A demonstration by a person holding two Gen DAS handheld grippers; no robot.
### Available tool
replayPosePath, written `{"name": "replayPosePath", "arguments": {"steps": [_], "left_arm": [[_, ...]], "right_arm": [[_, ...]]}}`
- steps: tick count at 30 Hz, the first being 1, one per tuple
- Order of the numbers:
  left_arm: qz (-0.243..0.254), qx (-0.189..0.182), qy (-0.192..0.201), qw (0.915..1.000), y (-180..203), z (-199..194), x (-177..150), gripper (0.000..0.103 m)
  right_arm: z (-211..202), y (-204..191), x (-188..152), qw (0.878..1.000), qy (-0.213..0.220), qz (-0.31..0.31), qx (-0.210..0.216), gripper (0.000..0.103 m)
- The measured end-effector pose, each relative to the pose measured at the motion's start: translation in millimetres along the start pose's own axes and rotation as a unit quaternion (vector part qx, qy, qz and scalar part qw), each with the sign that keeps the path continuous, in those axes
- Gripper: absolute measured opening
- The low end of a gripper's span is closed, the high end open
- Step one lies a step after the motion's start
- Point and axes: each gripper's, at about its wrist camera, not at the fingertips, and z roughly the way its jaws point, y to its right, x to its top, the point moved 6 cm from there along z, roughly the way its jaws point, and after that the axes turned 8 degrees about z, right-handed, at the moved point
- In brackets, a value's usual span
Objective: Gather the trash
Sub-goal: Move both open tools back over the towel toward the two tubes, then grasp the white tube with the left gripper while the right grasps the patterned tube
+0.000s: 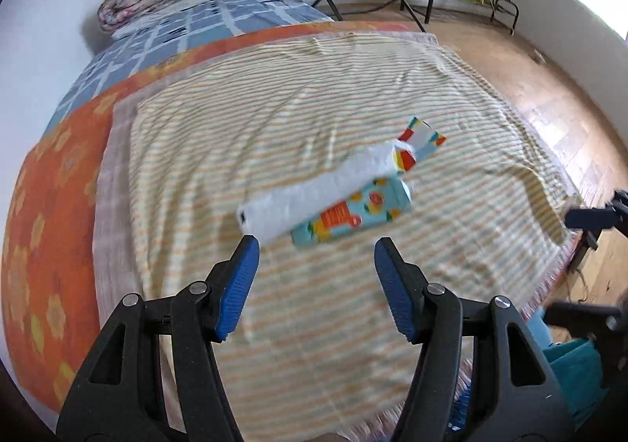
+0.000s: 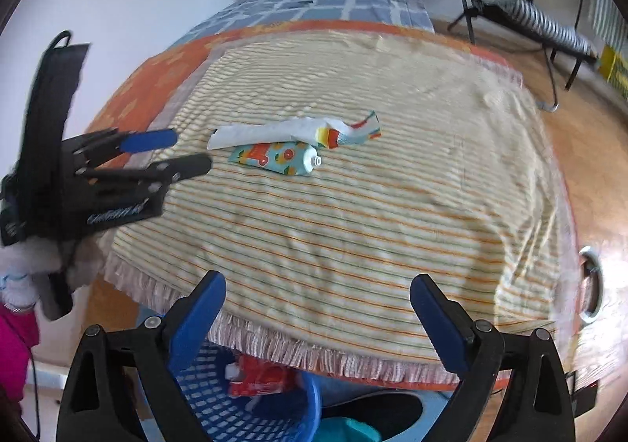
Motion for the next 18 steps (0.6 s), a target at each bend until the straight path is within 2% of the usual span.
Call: {"name": "replayPosePath", "arguments": {"steps": [4, 5, 9, 14, 18], "left_arm": [[0.040, -0.003, -0.012, 0.9991, 10, 20, 18, 0.063], [0.057, -0.013, -0.023, 0.9980, 15, 28, 22, 0.063], [0.091, -0.010, -0.048, 0.9946, 23, 51, 29, 0.063], [0.081, -0.002, -0.069, 0.9943, 11, 77, 35, 0.063], [0.043, -0.012, -0.070, 0.9966, -6, 85, 38, 0.063]], "right_arm": [[6, 15, 1, 1.000, -0.008, 0.025, 0.007, 0.096], [8, 20, 2, 0.999, -0.011, 0.035, 0.010, 0.096], [11, 29, 6, 0.998, -0.014, 0.055, 0.022, 0.096], [16, 27, 18, 0.998, -0.004, 0.049, 0.030, 0.095], [27, 22, 28, 0.998, -0.006, 0.043, 0.040, 0.085]]}}
